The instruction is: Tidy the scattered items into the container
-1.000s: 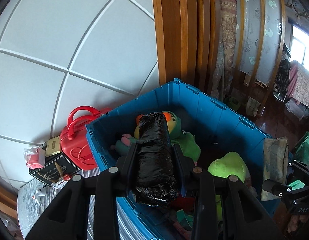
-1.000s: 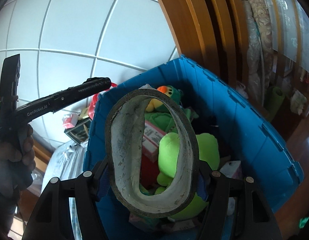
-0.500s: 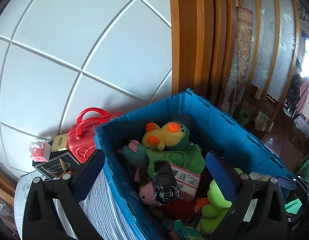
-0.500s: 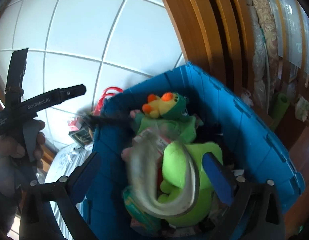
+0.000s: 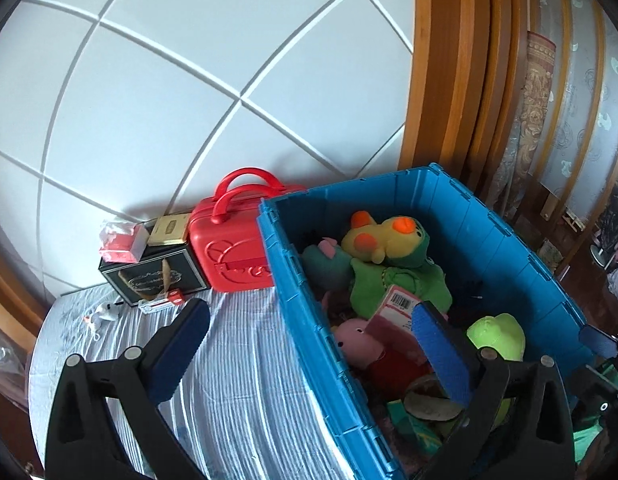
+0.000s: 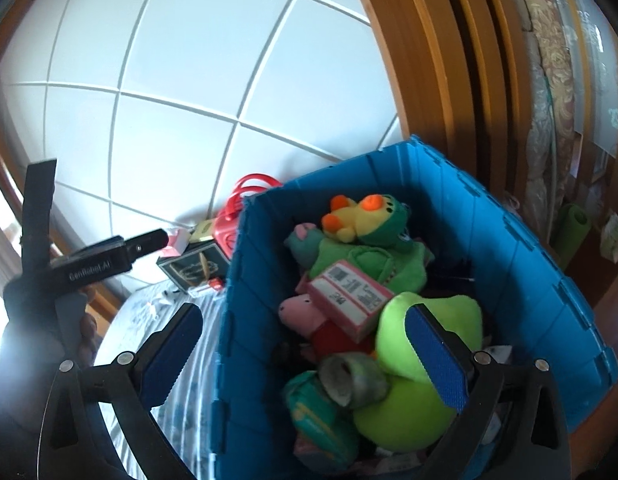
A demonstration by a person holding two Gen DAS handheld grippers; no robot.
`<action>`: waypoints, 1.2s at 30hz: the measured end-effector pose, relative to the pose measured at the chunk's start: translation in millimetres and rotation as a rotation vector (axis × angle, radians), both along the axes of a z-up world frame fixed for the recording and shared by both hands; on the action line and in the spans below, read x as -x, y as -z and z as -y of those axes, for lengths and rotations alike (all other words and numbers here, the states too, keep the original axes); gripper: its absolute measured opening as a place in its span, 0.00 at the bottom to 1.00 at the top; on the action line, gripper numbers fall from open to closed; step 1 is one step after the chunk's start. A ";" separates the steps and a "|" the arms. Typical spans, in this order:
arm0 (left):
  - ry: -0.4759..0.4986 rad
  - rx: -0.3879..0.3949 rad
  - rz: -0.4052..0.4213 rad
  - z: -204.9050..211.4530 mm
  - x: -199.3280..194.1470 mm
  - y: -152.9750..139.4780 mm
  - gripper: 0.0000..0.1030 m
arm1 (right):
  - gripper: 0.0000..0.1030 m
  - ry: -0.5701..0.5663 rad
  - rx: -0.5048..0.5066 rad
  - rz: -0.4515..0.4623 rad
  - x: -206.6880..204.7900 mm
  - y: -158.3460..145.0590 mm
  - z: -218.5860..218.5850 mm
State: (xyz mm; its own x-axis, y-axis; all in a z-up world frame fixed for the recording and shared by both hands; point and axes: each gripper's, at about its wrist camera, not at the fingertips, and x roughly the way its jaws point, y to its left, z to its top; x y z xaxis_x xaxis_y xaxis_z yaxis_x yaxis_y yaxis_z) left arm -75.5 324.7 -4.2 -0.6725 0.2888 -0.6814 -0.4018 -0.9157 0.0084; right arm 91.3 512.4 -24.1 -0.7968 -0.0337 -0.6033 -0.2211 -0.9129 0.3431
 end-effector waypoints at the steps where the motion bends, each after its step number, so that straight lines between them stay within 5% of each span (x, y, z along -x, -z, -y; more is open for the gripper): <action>1: -0.019 -0.005 -0.005 11.3 -4.3 -1.1 1.00 | 1.00 -0.007 -0.005 0.002 0.5 -3.1 7.8; 8: -0.152 -0.015 0.001 94.9 -30.8 -0.9 1.00 | 1.00 -0.084 -0.022 0.014 4.8 -15.5 67.5; 14: -0.265 0.049 -0.093 157.9 -54.7 -4.8 1.00 | 1.00 -0.115 -0.063 0.061 10.7 -14.0 120.0; 20: -0.288 0.075 -0.128 201.4 -76.1 -3.5 1.00 | 1.00 -0.155 -0.146 0.107 13.7 -11.1 175.1; 36: -0.342 0.052 -0.051 280.1 -95.2 10.8 1.00 | 1.00 -0.173 -0.209 0.152 6.9 -4.2 251.3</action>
